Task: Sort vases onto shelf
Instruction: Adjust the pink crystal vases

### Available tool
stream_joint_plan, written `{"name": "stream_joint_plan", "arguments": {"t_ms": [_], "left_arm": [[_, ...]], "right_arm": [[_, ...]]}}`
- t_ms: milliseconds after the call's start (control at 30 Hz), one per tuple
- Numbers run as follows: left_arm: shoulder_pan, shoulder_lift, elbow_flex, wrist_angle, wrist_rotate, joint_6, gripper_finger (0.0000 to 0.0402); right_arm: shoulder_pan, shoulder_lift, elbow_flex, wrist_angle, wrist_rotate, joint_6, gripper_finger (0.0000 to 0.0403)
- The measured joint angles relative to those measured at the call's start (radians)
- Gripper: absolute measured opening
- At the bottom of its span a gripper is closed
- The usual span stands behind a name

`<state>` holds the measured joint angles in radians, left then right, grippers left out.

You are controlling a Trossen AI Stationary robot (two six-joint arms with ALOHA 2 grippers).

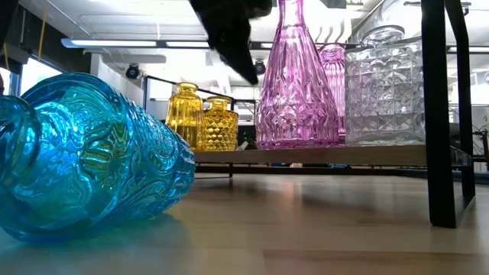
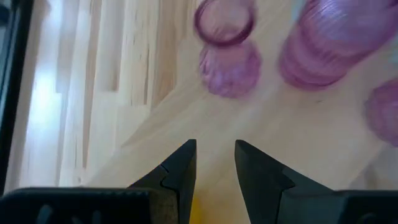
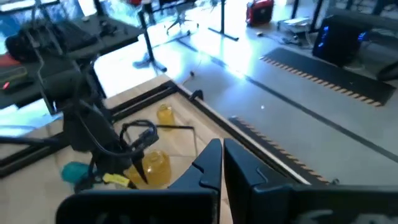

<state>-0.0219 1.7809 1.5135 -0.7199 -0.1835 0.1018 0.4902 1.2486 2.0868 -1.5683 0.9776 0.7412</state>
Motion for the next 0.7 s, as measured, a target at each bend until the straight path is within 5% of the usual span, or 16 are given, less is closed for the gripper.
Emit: {"name": "stream_joint_plan", "arguments": {"t_ms": [500, 700], "left_arm": [[0.077, 0.054, 0.000, 0.107, 0.016, -0.019, 0.0104], [0.082, 0.066, 0.000, 0.080, 0.013, 0.202, 0.0104]], "right_arm": [[0.127, -0.182, -0.341, 0.002, 0.294, 0.287, 0.0000], [0.155, -0.195, -0.473, 0.058, 0.350, 0.475, 0.0000]]}}
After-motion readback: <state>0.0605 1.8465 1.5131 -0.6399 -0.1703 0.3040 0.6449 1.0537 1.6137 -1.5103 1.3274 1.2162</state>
